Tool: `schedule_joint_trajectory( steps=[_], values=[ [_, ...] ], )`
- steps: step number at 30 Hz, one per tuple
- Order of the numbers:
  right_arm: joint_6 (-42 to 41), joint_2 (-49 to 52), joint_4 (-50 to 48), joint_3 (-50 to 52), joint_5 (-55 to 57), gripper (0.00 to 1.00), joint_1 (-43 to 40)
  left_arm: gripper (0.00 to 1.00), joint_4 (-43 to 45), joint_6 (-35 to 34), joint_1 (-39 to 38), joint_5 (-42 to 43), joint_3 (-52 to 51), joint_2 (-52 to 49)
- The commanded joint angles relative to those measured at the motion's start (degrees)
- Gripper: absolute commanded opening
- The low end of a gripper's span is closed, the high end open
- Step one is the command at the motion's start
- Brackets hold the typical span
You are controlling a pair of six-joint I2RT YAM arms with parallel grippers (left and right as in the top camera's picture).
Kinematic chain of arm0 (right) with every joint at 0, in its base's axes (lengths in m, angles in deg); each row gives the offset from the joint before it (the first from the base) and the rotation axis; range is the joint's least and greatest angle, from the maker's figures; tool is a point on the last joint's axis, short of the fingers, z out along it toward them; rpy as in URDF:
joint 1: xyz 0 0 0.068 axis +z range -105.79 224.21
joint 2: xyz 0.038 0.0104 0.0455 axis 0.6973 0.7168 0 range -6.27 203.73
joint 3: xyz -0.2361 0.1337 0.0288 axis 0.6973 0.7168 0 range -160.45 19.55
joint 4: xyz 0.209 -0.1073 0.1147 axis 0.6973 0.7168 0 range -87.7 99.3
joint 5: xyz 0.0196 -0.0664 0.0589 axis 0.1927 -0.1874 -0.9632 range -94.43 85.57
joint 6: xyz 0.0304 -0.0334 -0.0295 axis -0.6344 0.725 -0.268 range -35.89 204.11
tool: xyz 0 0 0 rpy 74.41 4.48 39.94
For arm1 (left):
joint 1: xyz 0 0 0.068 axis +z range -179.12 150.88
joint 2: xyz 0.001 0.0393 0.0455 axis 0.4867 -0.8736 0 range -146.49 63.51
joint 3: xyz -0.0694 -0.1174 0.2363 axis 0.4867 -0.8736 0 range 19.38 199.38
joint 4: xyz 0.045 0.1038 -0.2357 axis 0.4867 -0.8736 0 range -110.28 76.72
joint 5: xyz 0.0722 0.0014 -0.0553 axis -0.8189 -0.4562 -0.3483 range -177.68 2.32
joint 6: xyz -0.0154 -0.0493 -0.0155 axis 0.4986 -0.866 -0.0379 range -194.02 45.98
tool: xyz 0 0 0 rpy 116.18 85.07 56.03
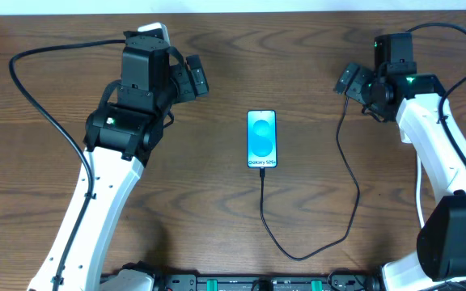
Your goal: Plug charger to phone and switch on socket
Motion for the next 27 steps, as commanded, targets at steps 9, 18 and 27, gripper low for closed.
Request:
schedule_joint_trajectory(
  steps=[9,18,27],
  values=[
    [18.75,-0.22,12.87,-12.15,-6.14,0.99,-4.04,0.97,-0.02,0.59,0.04,-0.74,0.33,0.42],
    [30.91,-0.22,25.33,-27.36,-6.14,0.99,-18.40,0.98,-0.04,0.57,0.04,-0.74,0.33,0.42],
    [49.90,4.83,22.60,-27.36,-23.21,0.99,-29.62,0.98,-0.04,0.57,0.04,-0.74,0.33,0.42]
  ],
)
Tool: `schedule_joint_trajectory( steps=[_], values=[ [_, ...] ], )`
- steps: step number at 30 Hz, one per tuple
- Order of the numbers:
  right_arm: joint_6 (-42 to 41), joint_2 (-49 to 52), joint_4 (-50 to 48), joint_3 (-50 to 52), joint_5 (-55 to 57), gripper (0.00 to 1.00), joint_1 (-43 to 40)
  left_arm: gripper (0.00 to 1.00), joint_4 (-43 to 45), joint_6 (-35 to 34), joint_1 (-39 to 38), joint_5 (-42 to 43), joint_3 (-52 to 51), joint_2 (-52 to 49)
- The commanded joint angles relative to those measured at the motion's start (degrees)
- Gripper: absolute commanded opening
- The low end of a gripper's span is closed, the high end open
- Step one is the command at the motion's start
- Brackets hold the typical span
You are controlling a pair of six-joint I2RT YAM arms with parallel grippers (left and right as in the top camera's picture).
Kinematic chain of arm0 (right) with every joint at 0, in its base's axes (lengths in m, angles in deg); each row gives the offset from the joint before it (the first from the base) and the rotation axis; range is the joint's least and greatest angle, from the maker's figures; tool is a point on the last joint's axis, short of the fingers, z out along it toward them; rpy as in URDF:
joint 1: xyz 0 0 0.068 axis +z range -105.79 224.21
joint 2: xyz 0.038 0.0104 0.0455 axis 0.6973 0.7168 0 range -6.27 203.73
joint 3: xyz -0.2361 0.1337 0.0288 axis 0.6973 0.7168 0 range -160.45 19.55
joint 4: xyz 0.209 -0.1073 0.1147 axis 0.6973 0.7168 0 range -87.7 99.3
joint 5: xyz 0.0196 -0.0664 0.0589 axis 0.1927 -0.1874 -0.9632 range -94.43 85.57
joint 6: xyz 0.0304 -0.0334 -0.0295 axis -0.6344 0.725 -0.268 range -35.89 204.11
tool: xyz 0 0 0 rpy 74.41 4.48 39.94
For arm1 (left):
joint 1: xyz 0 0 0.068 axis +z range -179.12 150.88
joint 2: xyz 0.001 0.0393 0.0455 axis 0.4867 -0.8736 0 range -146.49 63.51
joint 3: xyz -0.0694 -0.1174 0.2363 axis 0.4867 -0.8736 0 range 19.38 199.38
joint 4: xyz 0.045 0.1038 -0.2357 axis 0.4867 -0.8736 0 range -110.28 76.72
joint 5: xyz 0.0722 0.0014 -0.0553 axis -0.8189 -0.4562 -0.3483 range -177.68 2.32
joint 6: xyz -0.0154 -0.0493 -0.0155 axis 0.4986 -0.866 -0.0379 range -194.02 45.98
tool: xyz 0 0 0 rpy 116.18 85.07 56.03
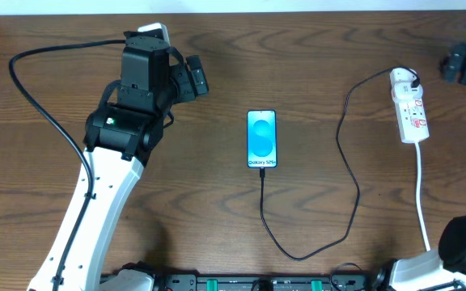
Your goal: Plug charger to phone and switch on socket
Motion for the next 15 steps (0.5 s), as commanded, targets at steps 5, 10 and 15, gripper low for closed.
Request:
schedule_joint_trajectory(
  steps=[5,10,15],
  values=[
    [10.51,9.29,-1.40,-0.66,-10.05,0.99,-1.53,0.98,0.04,0.57,0.02,-0.74,0.33,0.42],
    [4.57,15.52,-0.59,-0.66,-10.03,0.99,-1.49,0.98,0.04,0.57,0.02,-0.74,0.33,0.42],
    [1.70,21.05,-1.29,-0.66,-10.49,0.99,-1.46,0.98,0.04,0.57,0.02,-0.74,0.33,0.42]
  ],
)
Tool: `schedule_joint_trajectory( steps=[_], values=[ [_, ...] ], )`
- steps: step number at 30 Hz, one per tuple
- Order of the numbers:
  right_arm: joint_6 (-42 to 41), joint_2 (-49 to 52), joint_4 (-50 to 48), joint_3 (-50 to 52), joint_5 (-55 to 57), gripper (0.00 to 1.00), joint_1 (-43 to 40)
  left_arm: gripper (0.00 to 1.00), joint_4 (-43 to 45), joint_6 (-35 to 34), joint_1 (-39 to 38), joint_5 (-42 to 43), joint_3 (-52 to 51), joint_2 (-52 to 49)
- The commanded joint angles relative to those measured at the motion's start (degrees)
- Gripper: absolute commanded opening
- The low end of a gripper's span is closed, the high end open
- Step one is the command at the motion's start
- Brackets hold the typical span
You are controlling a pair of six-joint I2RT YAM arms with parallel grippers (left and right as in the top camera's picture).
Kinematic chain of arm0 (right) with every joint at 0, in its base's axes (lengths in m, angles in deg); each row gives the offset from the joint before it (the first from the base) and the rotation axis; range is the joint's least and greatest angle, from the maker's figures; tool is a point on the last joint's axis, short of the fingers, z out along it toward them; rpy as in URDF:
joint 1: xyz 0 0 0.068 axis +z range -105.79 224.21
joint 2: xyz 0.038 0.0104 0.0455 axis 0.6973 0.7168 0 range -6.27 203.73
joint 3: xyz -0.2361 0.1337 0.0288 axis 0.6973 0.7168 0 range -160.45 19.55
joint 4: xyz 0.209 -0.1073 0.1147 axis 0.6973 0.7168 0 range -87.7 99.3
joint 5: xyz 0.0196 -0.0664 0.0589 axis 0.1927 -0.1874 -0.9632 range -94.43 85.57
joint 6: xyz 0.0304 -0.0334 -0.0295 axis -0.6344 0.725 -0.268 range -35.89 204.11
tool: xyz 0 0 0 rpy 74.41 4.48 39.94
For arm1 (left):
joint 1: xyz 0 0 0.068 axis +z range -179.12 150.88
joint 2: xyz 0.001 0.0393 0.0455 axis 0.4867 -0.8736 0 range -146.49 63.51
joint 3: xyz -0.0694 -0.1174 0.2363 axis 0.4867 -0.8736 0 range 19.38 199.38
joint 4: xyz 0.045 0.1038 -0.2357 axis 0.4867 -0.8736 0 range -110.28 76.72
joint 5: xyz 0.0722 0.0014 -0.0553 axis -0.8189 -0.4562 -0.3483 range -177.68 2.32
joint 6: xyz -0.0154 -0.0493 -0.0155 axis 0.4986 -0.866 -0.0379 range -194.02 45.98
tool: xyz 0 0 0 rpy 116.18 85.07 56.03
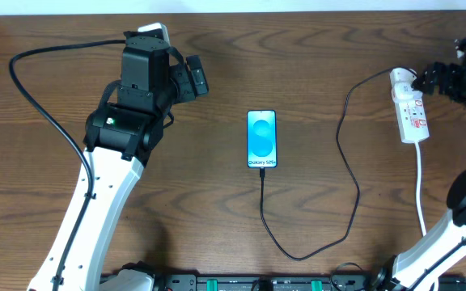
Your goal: Plug charger to phone and switch on socket
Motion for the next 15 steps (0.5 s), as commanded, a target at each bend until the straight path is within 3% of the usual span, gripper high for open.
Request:
schedule_joint_trajectory(
  steps=[1,15],
  values=[
    [-2.40,3.19,-0.61,-0.59,-1.64,0.99,0.02,0.98,0.04,0.57,0.04,-0.76,0.33,0.42],
    [3.26,12.74,-3.58,-0.61,-7.54,0.99,0.66,0.98,0.04,0.59,0.04,-0.74,0.33,0.42]
  ],
)
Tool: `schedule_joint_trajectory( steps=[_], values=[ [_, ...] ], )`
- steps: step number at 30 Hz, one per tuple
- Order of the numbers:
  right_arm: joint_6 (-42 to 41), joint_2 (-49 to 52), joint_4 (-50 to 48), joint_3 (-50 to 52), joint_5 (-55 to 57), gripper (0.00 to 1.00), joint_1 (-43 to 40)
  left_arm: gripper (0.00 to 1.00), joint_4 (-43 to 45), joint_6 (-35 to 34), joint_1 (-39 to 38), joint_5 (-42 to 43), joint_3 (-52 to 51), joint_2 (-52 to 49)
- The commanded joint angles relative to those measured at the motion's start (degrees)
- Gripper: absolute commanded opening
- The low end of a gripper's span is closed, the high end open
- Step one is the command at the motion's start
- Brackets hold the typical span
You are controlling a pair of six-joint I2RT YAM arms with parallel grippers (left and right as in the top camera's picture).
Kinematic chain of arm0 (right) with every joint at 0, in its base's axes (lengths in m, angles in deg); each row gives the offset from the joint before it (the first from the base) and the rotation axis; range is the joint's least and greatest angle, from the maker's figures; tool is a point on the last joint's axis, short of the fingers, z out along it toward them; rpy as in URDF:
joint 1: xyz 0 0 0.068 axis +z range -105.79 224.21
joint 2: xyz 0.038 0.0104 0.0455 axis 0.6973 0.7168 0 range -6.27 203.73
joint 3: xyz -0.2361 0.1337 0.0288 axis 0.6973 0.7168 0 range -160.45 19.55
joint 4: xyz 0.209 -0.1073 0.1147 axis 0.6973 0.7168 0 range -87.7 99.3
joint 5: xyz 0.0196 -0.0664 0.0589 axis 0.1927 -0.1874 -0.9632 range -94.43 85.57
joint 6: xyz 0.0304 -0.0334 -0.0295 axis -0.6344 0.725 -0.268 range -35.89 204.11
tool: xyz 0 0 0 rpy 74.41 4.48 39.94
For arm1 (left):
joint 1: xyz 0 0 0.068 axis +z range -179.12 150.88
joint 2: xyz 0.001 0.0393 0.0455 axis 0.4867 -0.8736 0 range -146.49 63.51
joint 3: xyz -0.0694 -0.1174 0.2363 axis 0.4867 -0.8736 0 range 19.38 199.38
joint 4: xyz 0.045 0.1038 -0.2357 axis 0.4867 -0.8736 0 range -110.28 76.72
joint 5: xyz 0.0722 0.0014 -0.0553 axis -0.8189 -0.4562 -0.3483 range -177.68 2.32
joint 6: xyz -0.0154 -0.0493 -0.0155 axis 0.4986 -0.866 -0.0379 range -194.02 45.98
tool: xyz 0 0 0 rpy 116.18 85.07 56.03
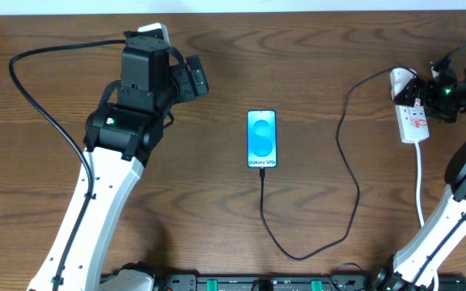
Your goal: Plug charger to phone and switch on socket
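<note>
The phone [262, 139] lies face up at the table's middle, its screen lit blue. A black charger cable [348, 174] is plugged into its lower end, loops near the front edge and rises to the white socket strip [408, 109] at the right. My right gripper [424, 89] sits over the strip's upper part, right against it; its jaw state cannot be made out. My left gripper [198, 78] hovers at the upper left, far from the phone, with nothing between its fingers, and whether it is open is unclear.
The white lead of the socket strip [421, 190] runs down to the front right. A black cable [35, 89] trails from the left arm across the back left of the brown wooden table [217, 218].
My right gripper has moved left from just beside the strip's top end to over its upper part. The phone, the cable and the left arm are unchanged.
At first my right arm covered the socket strip at the right. Then it was drawn back to the far right edge, baring the strip. After that the gripper stood beside the strip's top, and now over it. The phone stayed plugged and lit throughout.
</note>
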Motion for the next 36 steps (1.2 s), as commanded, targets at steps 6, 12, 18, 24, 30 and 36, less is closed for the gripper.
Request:
schedule_joint_trajectory(
  steps=[6,12,18,24,30,36],
  values=[
    [2.16,-0.09,-0.81,-0.87,-0.74,0.99,0.57,0.98,0.04,0.57,0.04,-0.74,0.33,0.42],
    [2.64,-0.09,-0.57,-2.99,1.46,0.99,0.46,0.98,0.02,0.59,0.04,-0.74,0.33,0.42],
    [3.61,-0.09,1.25,-8.04,1.36,0.99,0.31,0.98,0.02,0.59,0.04,-0.74,0.33,0.42],
    [3.41,-0.02,2.08,-7.72,-1.22,0.99,0.37,0.98,0.02,0.57,0.04,-0.74,0.33,0.42],
    [3.41,-0.02,2.12,-6.23,-3.78,0.99,1.09,0.98,0.04,0.59,0.04,-0.74,0.33,0.42],
    [2.91,0.09,2.32,-5.20,-3.69,0.99,2.67,0.98,0.04,0.59,0.04,-0.74,0.33,0.42]
  ],
)
